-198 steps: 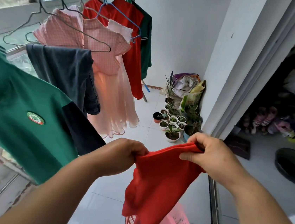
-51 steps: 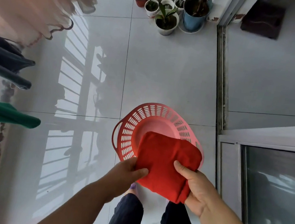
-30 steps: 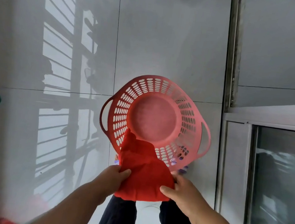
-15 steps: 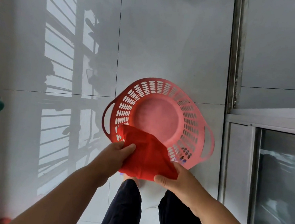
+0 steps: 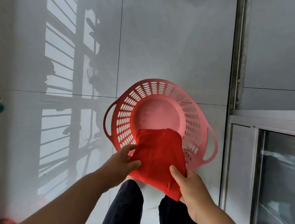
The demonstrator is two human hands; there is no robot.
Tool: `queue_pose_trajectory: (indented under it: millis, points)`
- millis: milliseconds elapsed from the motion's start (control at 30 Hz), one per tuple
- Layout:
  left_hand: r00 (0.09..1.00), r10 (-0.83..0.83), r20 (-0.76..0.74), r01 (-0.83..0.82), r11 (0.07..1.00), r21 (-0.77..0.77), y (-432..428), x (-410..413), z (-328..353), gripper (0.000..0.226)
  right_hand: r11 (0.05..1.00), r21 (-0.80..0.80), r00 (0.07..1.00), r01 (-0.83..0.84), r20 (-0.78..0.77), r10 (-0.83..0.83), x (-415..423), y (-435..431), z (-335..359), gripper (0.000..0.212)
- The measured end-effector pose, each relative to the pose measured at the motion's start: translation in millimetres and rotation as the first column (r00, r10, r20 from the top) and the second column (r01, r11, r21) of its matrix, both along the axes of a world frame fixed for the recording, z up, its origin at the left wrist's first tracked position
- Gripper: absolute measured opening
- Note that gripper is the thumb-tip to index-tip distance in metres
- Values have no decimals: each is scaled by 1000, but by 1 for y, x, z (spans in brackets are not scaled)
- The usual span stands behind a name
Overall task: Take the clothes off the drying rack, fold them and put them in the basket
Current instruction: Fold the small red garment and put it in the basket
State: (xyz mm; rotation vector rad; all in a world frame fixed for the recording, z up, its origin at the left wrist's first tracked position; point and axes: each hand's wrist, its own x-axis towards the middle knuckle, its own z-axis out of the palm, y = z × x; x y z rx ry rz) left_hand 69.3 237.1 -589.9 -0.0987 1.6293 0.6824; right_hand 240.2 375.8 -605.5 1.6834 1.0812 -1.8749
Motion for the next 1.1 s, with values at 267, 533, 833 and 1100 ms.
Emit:
queue_pose_trajectory:
  millis: [267,533,833,1100]
  points:
    - [996,-74,58,81,990,-113,-16,20,-9,21,994,-106,991,-34,123,47,27,-15,-8,39]
    - [993,-67,93,70,997,-30,-26,27,-6,29,995,12,988,-96,123,93,32,-22,-2,33]
    - [962,-274,-4,271,952,-144,-14,29,-20,25,954,240,982,-179,97,160,19,-26,17,47]
    - [943,-322,-79,289,916,-277,-19,38,-27,26,937,155,942,-313,173,286,23,-32,12,16]
